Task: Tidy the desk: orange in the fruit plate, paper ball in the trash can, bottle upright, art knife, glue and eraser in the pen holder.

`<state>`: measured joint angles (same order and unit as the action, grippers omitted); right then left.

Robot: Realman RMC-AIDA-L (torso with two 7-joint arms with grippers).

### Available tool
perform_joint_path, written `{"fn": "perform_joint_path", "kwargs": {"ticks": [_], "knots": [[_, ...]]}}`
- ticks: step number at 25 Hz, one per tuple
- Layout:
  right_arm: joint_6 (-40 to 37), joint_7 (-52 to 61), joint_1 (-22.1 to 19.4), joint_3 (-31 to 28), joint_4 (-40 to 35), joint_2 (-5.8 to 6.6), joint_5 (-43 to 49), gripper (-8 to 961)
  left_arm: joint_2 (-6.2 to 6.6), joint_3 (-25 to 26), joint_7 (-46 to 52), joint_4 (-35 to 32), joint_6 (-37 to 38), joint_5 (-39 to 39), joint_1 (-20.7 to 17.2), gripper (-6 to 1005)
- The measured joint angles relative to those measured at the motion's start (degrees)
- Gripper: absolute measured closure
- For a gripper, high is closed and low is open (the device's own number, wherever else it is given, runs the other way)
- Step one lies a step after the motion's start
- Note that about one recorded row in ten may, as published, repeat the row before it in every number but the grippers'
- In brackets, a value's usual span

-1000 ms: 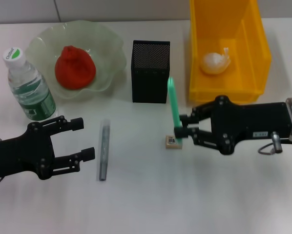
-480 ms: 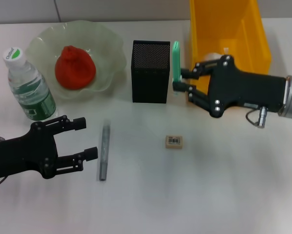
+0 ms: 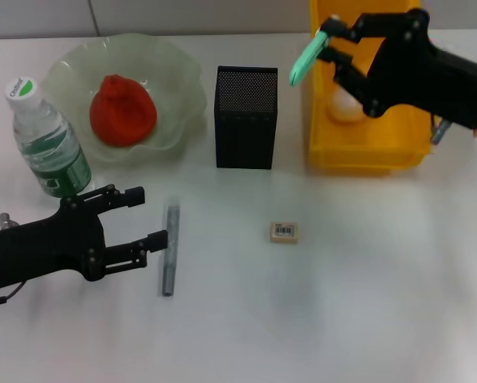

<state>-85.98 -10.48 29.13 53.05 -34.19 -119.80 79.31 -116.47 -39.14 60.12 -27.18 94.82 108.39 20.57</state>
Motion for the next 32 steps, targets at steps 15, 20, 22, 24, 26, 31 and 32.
{"fn": "perform_joint_path", "kwargs": {"ticks": [15,20,22,24,26,31,32], "knots": [[12.0,-58.2,-1.0,14.0,0.2,-0.08,-16.2,772,-1.23,0.1,-2.7,0.1,-4.1,0.2,0.3,201],[19.9,-69.7,-1.0,20.5,-1.4,-0.09,-22.9,772,-1.46,0.1,-2.9,0.0,-5.1,0.2,0.0,200],[21.2,-72.7,-1.0,21.6,-1.8,-0.09,-23.8,772,-1.46,0.1,-3.1,-0.2,-4.9,0.2,-0.1,200],[21.8,-75.4,-0.7,22.1,-1.9,-0.08,-24.0,772,-1.48,0.1,-3.4,-0.2,-4.9,0.2,-0.1,200],[23.4,-77.1,-0.1,23.6,-2.5,-0.09,-24.1,772,-1.48,0.1,-3.9,-0.2,-4.8,0.1,-0.1,201],[30.4,-78.3,0.4,26.9,-5.5,-0.08,-23.8,772,-1.55,0.4,-4.2,-0.2,-4.0,-0.5,-0.2,201],[30.4,-78.3,0.4,26.9,-5.5,-0.08,-23.8,772,-1.55,0.4,-4.2,-0.2,-3.9,-0.6,-0.2,201]]}}
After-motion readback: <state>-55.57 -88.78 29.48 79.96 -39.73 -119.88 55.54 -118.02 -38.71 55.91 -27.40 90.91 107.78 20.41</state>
